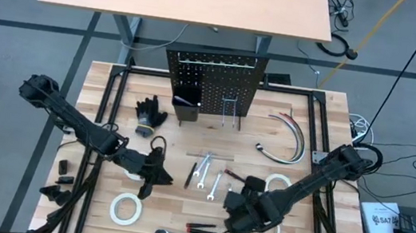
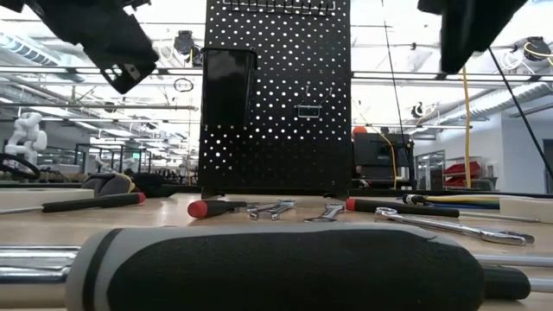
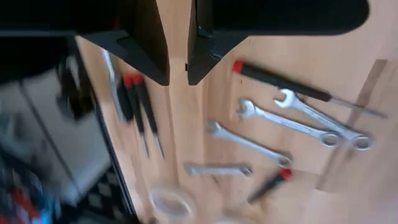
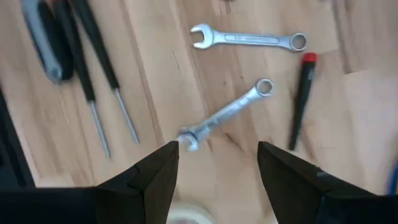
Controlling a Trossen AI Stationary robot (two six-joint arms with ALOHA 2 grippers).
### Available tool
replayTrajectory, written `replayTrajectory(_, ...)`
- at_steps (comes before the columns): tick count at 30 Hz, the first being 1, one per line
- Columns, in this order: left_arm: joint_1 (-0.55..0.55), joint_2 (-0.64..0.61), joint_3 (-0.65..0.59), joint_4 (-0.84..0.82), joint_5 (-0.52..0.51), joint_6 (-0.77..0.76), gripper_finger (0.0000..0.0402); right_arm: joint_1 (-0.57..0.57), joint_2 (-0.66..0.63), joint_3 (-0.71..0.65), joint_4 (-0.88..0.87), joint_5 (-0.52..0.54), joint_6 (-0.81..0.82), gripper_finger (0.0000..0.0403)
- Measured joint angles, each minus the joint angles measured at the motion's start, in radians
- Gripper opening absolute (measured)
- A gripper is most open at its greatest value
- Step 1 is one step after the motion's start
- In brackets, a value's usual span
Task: Hang tools onto peg board
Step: Put the nut driver into the black bin on the peg board
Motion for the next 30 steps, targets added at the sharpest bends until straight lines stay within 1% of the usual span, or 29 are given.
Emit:
replayTrajectory(4, -0.055, -0.001, -0.004, 0.045, -0.154, -0.118, 0.0059, 0.034, -0.091, -0.044, -0.01, 0.095, -0.079, 0.0212)
replayTrajectory(8, -0.125, -0.007, -0.005, 0.055, -0.329, -0.251, 0.0059, 0.064, -0.25, -0.193, 0.059, 0.152, -0.104, 0.0212)
replayTrajectory(11, -0.185, -0.007, -0.005, 0.074, -0.469, -0.31, 0.0059, 0.067, -0.392, -0.353, 0.22, 0.152, -0.117, 0.0212)
replayTrajectory(14, -0.232, -0.012, -0.005, 0.086, -0.596, -0.347, 0.0059, 0.065, -0.515, -0.515, 0.449, 0.151, -0.125, 0.0212)
replayTrajectory(17, -0.256, -0.02, -0.005, 0.102, -0.678, -0.348, 0.0059, 0.065, -0.589, -0.638, 0.695, 0.155, -0.152, 0.0212)
replayTrajectory(19, -0.261, -0.03, -0.005, 0.101, -0.707, -0.347, 0.0059, 0.064, -0.605, -0.688, 0.818, 0.159, -0.164, 0.0212)
replayTrajectory(21, -0.258, -0.045, -0.005, 0.101, -0.716, -0.345, 0.0059, 0.063, -0.604, -0.711, 0.882, 0.167, -0.167, 0.0212)
replayTrajectory(25, -0.258, -0.083, -0.005, 0.1, -0.717, -0.296, 0.0059, 0.057, -0.576, -0.72, 0.909, 0.209, -0.209, 0.0212)
replayTrajectory(27, -0.258, -0.102, -0.005, 0.099, -0.713, -0.273, 0.0059, 0.048, -0.565, -0.72, 0.912, 0.209, -0.213, 0.0212)
replayTrajectory(30, -0.264, -0.136, -0.005, 0.09, -0.67, -0.214, 0.0059, 0.024, -0.552, -0.72, 0.942, 0.21, -0.214, 0.0212)
